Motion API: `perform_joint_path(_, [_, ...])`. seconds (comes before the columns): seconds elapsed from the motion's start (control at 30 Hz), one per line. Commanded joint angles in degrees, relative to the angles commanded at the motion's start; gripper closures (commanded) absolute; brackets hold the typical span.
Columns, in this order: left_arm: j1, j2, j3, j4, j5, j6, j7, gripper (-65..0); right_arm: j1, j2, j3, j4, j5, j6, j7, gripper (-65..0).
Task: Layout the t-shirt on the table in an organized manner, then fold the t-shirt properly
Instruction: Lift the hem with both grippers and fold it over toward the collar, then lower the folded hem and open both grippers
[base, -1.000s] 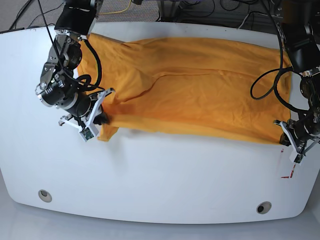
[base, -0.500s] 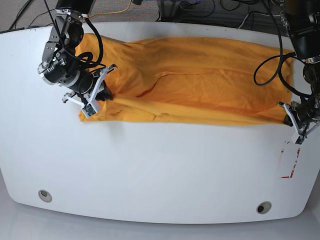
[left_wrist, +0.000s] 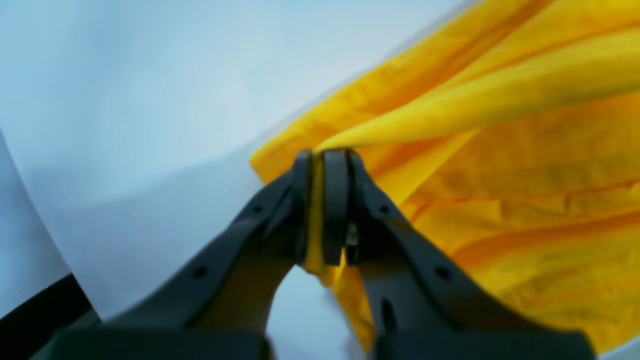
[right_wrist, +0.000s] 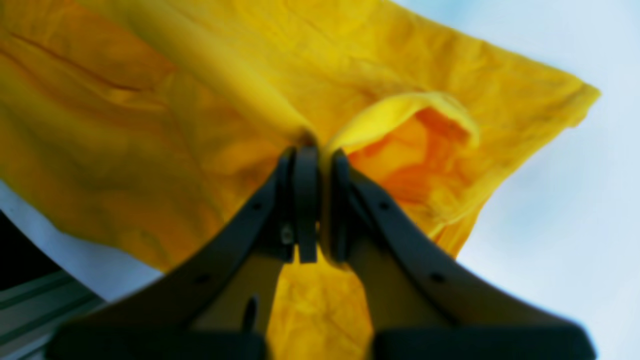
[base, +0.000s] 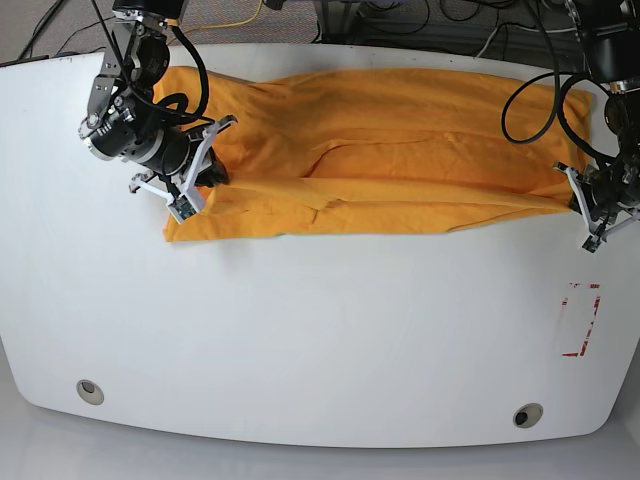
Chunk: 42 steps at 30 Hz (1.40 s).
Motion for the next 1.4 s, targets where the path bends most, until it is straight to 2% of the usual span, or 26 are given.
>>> perform_joint_path(0.23, [1.05,0.0,0.0,-0.09,0.0,0.0,0.0,-2.1,-2.29,0.0,-0.18,-0.09,0.0,0.0,0.0,-4.1])
perform_joint_path(0.37, [1.05,-0.09,0.0,-0.18,0.09,0.0,0.0,-7.9,-2.81,0.0,-0.18,-0.09,0.0,0.0,0.0,-4.9])
perform_joint_path(0.47, [1.05,-0.26,0.0,-0.18,0.18,0.0,0.0,-14.0,-3.16,0.0,-0.09,-0.09,0.0,0.0,0.0,-16.3])
perform_joint_path(0.6, [0.88,-0.26,0.0,-0.18,0.09,0.0,0.18,-25.3,-3.34,0.09,0.0,0.0,-0.09,0.0,0.0,-40.1])
perform_joint_path(0.67, [0.7,-0.35,0.0,-0.18,0.09,0.0,0.18,-29.6,-3.87,0.26,0.0,0.09,-0.09,0.0,0.0,-49.0])
perform_joint_path(0.73, [0.62,-0.35,0.0,-0.09,0.09,0.0,0.18,-32.4,-4.13,0.44,0.09,0.09,-0.09,0.0,0.0,-54.2])
perform_joint_path(0.87, [0.44,-0.53,0.0,0.44,-0.09,0.0,0.26,-33.3,-4.4,0.44,3.08,0.62,0.7,0.0,-0.09,-55.3])
perform_joint_path(0.97, [0.44,-2.29,-0.44,2.73,-0.26,0.0,0.88,-33.5,-4.57,0.79,5.63,0.62,3.34,0.0,-0.18,-55.5])
perform_joint_path(1.07, [0.44,-2.64,-3.25,5.45,-3.69,0.0,3.69,-33.5,-5.01,3.87,7.56,0.62,6.86,0.0,-1.32,-56.0])
perform_joint_path(1.2, [0.0,-2.99,-8.09,7.56,-9.32,0.0,5.89,-33.3,-5.36,5.8,10.46,0.62,12.4,0.0,-1.67,-56.0])
perform_joint_path(1.27, [-1.05,-3.52,-9.14,7.65,-11.16,0.0,5.98,-33.3,-5.1,5.8,12.04,0.53,13.98,0.0,-1.67,-56.0])
perform_joint_path(1.4, [-2.02,-3.34,-9.85,7.47,-11.87,0.0,5.98,-33.3,-2.64,5.19,12.57,0.35,14.33,0.0,-1.67,-56.0])
